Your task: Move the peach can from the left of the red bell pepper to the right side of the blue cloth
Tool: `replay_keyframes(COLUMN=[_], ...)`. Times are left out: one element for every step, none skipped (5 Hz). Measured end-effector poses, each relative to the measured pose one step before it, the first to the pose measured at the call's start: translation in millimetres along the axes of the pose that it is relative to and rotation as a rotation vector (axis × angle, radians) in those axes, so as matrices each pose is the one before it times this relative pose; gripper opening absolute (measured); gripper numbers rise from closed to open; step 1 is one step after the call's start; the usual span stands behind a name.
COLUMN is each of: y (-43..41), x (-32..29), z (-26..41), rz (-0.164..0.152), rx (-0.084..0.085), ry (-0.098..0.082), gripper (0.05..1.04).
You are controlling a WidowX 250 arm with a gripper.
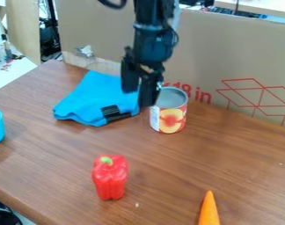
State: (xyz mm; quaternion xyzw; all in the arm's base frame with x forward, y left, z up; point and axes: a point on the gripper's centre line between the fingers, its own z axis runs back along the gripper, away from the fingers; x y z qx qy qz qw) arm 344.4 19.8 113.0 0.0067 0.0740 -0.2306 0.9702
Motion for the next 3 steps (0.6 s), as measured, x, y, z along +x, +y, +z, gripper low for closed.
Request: replay_keyframes(y=[13.11, 17.87, 23.93], x=[-48.31, -43.69, -33.73], z=[38.71, 12.02, 1.02], rz=[0.1750, 0.1464, 0.1457], rx=[0.0609, 0.0200, -0.0311], ry=[-0.0186, -0.0123, 0.0078], gripper=[1.001, 1.001, 1.001])
